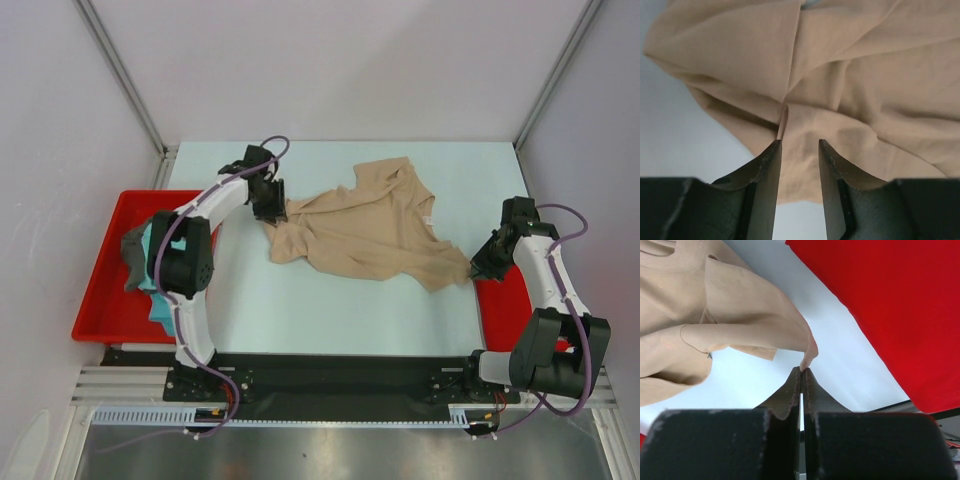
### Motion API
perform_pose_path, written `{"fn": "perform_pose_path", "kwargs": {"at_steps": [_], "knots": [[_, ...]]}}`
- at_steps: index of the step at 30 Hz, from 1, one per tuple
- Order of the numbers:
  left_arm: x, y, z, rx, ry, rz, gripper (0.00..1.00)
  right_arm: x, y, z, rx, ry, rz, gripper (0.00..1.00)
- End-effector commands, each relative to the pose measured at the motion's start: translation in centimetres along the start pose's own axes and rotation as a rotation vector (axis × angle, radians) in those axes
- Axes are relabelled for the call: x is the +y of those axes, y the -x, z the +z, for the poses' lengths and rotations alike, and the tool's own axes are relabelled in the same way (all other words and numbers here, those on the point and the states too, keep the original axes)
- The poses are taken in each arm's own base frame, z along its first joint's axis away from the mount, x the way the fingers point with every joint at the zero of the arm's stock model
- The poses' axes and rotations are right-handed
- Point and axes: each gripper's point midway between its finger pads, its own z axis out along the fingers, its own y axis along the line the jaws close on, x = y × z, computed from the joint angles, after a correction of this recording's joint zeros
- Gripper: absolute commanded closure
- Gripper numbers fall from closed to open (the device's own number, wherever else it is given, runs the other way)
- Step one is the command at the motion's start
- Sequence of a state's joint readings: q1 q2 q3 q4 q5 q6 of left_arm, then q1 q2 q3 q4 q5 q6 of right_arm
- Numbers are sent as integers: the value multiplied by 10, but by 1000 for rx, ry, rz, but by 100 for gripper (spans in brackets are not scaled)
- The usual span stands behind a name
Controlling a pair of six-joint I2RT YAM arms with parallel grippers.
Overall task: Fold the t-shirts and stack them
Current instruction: Flatten the tshirt out
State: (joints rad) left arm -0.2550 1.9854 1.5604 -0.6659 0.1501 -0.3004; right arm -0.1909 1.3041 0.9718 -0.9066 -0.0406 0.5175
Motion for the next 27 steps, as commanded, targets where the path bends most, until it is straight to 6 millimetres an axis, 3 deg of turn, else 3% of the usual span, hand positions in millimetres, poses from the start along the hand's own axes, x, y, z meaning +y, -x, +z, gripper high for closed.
{"fn": "perform_pose_path", "kwargs": {"at_steps": [1,9,27], "knots": [[7,34,0,-95,91,58,59,9,5,-3,-7,43,-32,100],[9,39,18,-78,120,60,58,12,9,-4,-7,53,-51,100],[-1,9,38,1,89,75,60,18,9,-2,5,78,-44,100]]}}
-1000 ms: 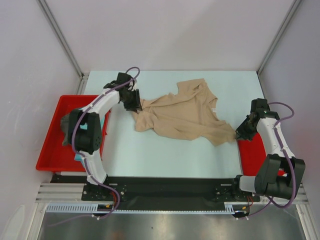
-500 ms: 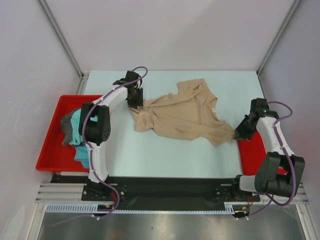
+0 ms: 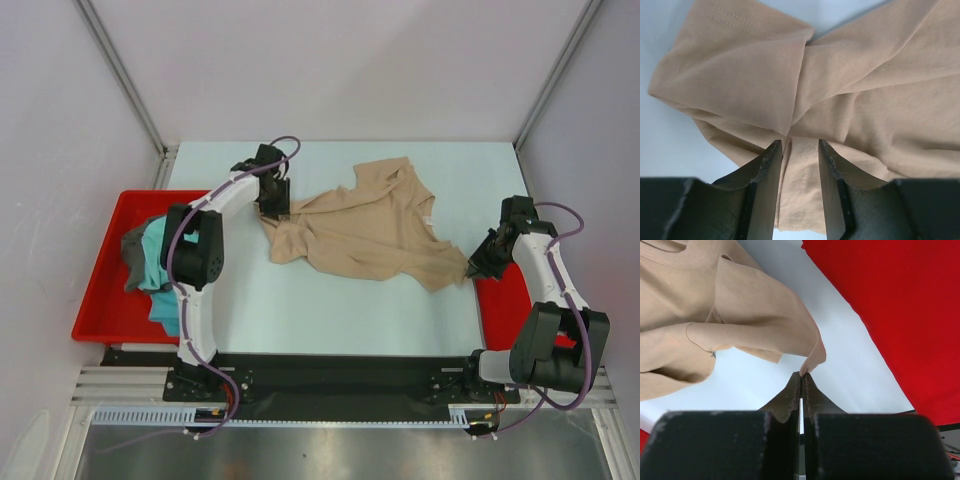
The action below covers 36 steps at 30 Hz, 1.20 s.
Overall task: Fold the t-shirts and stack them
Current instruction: Flatten the tshirt out
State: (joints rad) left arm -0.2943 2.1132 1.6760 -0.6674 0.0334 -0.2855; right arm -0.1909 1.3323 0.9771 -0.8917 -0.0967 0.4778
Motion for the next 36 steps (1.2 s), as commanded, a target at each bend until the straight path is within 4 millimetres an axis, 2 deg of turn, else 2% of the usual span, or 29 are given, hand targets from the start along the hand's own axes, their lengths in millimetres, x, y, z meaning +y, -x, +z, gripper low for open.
{"fn": "perform_pose_path", "kwargs": {"at_steps": [1,9,20,21,22,24,27,32,33,35,36], "knots": [[-3,-5,6,13,-7,27,60,9,11,-5,-31,32,-3,100],[-5,-9,9,27,-10,32,66,10,12,-4,-28,36,-3,100],[-7,-21,7,47,-22,29,66,12,12,-2,-27,42,1,100],[-8,-21,7,44,-22,31,69,12,12,-2,-27,42,1,100],[-7,-20,7,41,-17,32,80,12,13,-2,-28,43,0,100],[-7,-14,5,22,-13,34,89,12,13,-2,-29,43,0,100],[-5,-1,-7,-15,10,35,100,14,17,-3,-41,45,-1,100],[-8,23,-42,-95,21,18,100,31,42,-8,-78,75,15,100],[-11,32,-59,-135,10,17,100,39,55,-16,-114,93,12,100],[-13,37,-77,-170,1,15,100,45,68,-21,-150,99,16,100],[-13,42,-94,-203,0,17,100,52,80,-28,-178,111,16,100]]}}
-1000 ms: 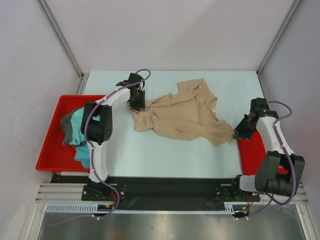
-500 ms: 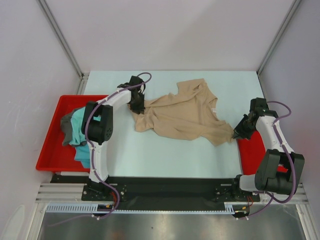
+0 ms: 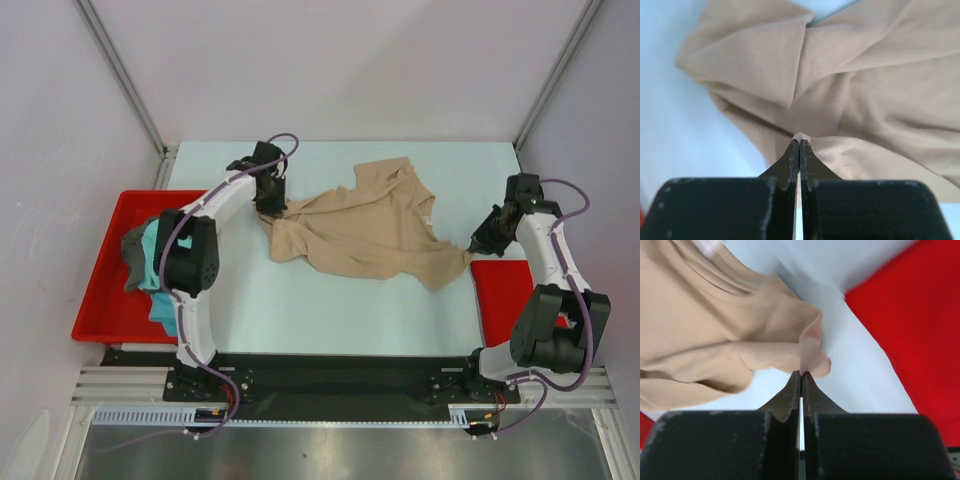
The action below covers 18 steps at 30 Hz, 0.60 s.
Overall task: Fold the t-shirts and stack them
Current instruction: Flatten the tshirt out
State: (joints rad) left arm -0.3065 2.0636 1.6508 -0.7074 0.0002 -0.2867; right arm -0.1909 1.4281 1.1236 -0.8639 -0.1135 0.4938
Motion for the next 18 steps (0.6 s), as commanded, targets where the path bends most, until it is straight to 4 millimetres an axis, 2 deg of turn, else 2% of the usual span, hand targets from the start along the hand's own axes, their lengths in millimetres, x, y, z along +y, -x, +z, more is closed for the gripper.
{"fn": "perform_pose_path", "kwargs": {"at_steps": [1,2,3,5,6,7,9,10,12,18], "knots": [[-12,52,-89,-234,-33,4,100,29,48,-23,-141,63,8,100],[-11,53,-97,-250,-31,7,100,32,55,-26,-155,67,19,100],[-10,60,-116,-303,-30,10,99,35,61,-29,-167,69,26,100],[-7,62,-130,-335,-21,20,100,46,82,-48,-232,97,44,100],[-5,65,-145,-370,-18,17,100,51,91,-56,-261,118,73,100],[-5,67,-152,-384,-18,15,100,56,102,-68,-297,141,88,100],[-6,68,-165,-410,-33,-1,100,59,118,-85,-350,165,140,100],[-7,69,-177,-436,-49,-7,100,64,128,-98,-386,194,150,100],[-8,71,-189,-464,-59,-11,99,68,142,-117,-445,230,182,100],[-2,77,-244,-605,-56,-23,100,74,197,-204,-674,380,290,100]]}}
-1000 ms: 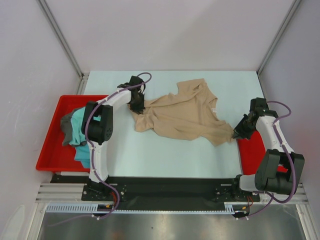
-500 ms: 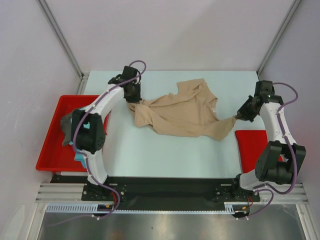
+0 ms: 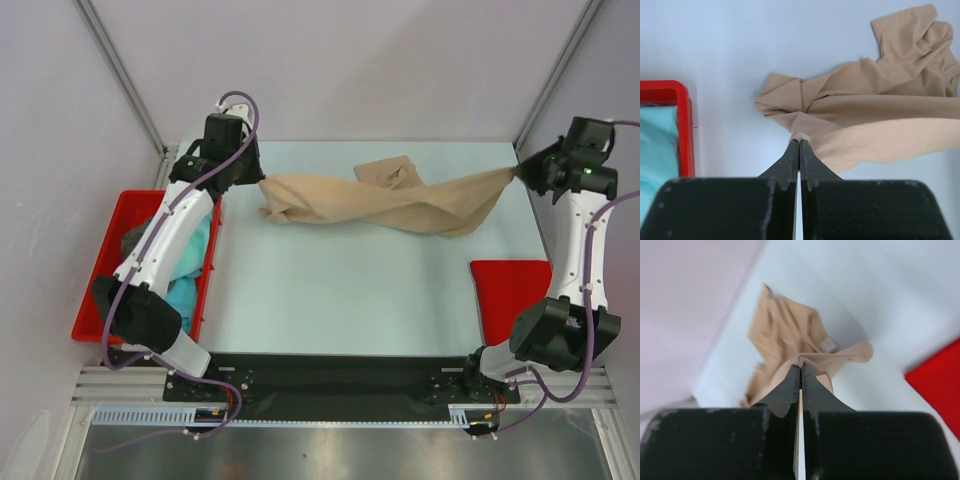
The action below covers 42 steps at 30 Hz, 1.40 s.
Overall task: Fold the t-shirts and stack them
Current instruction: Flatten the tshirt out
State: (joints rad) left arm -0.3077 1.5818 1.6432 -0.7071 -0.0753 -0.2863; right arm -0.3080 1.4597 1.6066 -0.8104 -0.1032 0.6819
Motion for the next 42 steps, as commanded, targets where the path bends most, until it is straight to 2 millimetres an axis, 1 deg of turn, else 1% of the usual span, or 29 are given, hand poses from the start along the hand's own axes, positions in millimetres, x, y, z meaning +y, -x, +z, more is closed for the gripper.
{"fn": "perform_pose_path", "kwargs": {"at_steps": [1,2,3,5,6,8,9,11,12,13,14,15,16,19,20,23,24,25,28,29,30,31,32,33,35,36,37,39,42], "knots": [[4,29,-40,-140,12,3,100,49,71,-49,-208,183,97,100],[4,36,-55,-181,7,1,100,61,80,-57,-231,227,106,100],[4,38,-61,-194,3,1,100,78,97,-69,-286,298,103,100],[2,47,-77,-237,-14,7,100,96,114,-86,-331,369,105,100],[-1,53,-93,-270,-40,9,100,112,127,-107,-381,426,86,100],[-9,62,-114,-315,-89,22,100,132,135,-132,-414,516,49,100],[-20,67,-137,-351,-164,36,100,142,140,-151,-448,561,23,100],[-33,71,-162,-408,-254,70,100,153,147,-181,-517,629,-17,100],[-40,70,-177,-431,-309,83,100,156,148,-209,-569,661,-38,100],[-40,68,-202,-480,-334,83,100,156,150,-223,-603,673,-45,100],[-41,68,-217,-508,-354,86,100,156,153,-238,-638,686,-53,100],[-42,65,-229,-523,-369,90,100,155,154,-263,-689,702,-67,100],[-41,63,-254,-567,-384,94,100,156,155,-275,-724,709,-78,100],[-39,51,-283,-608,-411,91,100,159,152,-323,-822,748,-99,100],[-35,46,-302,-647,-416,91,100,159,153,-330,-845,755,-96,100],[-21,40,-313,-663,-361,76,100,158,153,-358,-933,809,-65,100],[-18,40,-313,-666,-347,74,100,156,153,-350,-926,810,-45,100],[-15,41,-314,-671,-333,65,100,156,155,-350,-925,823,-6,100],[-8,48,-328,-704,-301,28,100,169,160,-362,-930,890,-2,100],[-9,51,-333,-715,-305,21,100,173,166,-355,-916,900,4,100],[-10,54,-335,-718,-310,19,100,181,167,-373,-939,936,-13,100],[-6,61,-346,-750,-295,1,100,185,167,-375,-931,956,-21,100],[-7,64,-355,-763,-305,-4,100,191,167,-386,-938,980,-27,100],[-8,63,-355,-761,-309,-3,100,190,168,-382,-930,972,-22,100],[-6,62,-367,-778,-318,-12,100,195,162,-398,-937,1012,-46,100],[-6,60,-371,-782,-322,-16,99,194,154,-412,-949,1030,-56,100],[-4,56,-378,-792,-330,-24,100,191,151,-409,-940,1023,-58,100],[-2,49,-384,-797,-337,-29,100,187,135,-436,-990,1050,-100,100],[0,42,-393,-808,-343,-35,100,179,127,-441,-1021,1032,-127,100]]}}
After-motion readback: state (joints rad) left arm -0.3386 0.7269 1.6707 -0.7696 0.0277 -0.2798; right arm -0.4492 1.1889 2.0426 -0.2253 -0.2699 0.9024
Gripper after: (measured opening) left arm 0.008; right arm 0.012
